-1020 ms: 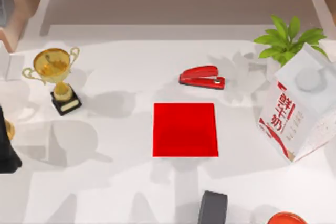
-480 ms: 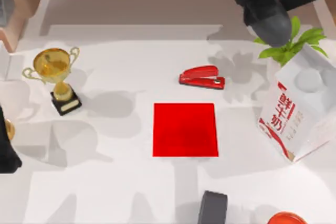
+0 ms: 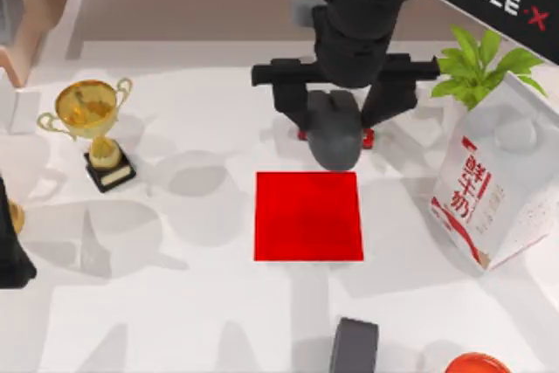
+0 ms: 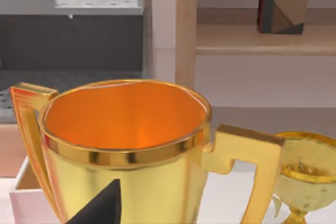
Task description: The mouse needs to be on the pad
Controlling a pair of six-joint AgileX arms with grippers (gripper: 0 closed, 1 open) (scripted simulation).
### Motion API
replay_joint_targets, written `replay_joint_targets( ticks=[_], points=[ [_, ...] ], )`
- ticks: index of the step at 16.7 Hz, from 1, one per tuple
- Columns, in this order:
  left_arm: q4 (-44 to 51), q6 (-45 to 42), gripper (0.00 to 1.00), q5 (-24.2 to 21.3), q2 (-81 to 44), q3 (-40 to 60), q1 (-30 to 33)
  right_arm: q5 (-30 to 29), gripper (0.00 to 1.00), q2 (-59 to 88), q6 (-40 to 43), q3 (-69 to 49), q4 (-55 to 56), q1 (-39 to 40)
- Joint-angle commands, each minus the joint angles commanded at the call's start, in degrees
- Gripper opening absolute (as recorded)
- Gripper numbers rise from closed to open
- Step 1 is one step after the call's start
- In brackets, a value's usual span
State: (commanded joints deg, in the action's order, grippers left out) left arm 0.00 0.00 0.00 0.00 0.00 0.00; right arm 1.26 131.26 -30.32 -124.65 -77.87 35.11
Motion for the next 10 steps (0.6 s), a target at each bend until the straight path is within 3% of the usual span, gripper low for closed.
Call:
replay_joint_targets(
  ticks=[4,10],
  points=[
    [0.0,0.0,1.0,0.0,0.0,0.0,0.0,-1.2,0.0,5.5,-8.0,-0.6,0.0,2.9],
    [0.0,0.0,1.0,0.0,0.0,0.0,0.0,-1.4,0.0,6.5,-9.4,-0.7,0.0,3.6]
  ],
)
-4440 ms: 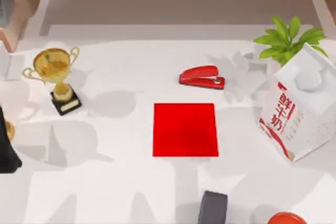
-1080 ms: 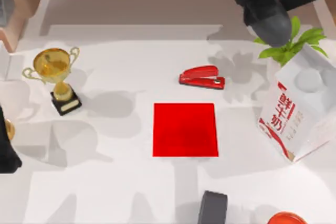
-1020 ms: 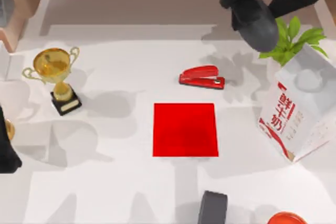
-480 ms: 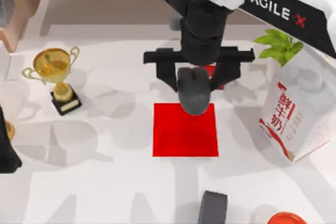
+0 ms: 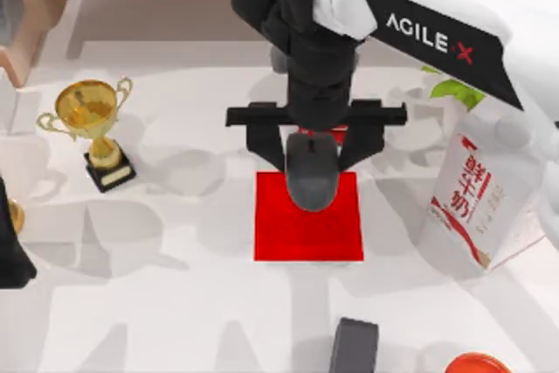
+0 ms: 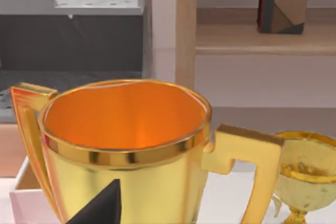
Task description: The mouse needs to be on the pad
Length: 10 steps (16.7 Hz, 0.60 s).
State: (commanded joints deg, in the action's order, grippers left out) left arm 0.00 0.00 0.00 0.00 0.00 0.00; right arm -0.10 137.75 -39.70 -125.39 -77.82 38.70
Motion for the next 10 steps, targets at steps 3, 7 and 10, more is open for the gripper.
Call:
replay_joint_targets(
  ticks=[3,7,10],
  points=[
    [0.0,0.0,1.0,0.0,0.0,0.0,0.0,0.1,0.0,-0.2,0.0,0.7,0.6,-0.3],
    [0.0,0.0,1.0,0.0,0.0,0.0,0.0,0.1,0.0,-0.1,-0.1,3.2,3.2,-0.2],
    [0.0,0.0,1.0,0.0,0.0,0.0,0.0,0.1,0.0,-0.1,-0.2,4.9,5.1,-0.1]
  ],
)
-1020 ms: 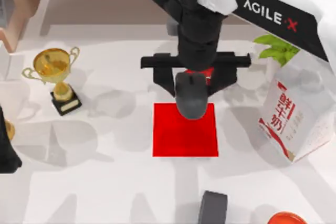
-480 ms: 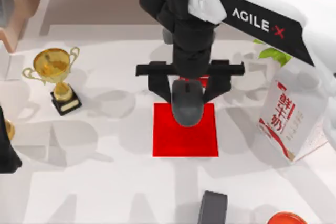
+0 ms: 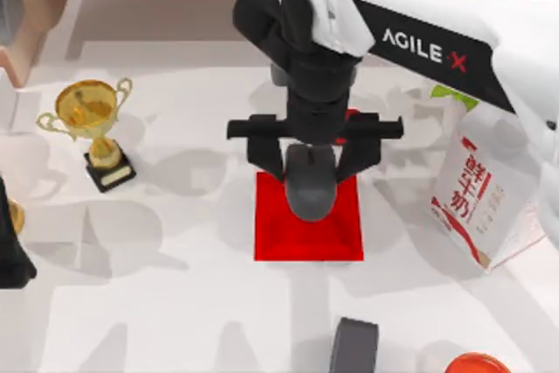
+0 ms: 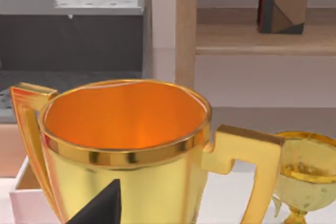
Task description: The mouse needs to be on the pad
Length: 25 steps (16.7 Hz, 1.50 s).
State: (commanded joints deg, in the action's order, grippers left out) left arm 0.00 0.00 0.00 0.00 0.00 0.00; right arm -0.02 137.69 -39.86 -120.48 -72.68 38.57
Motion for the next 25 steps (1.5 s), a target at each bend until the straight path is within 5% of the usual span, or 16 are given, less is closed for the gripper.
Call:
replay_joint_targets(
  ticks=[11,24,25],
  points=[
    [0.0,0.0,1.0,0.0,0.0,0.0,0.0,-0.1,0.0,0.5,-0.1,4.5,4.7,0.4],
    [0.0,0.0,1.0,0.0,0.0,0.0,0.0,-0.1,0.98,0.5,-0.1,4.5,4.7,0.4],
    [0.0,0.0,1.0,0.0,0.0,0.0,0.0,-0.1,1.0,0.5,-0.1,4.5,4.7,0.4]
  ],
)
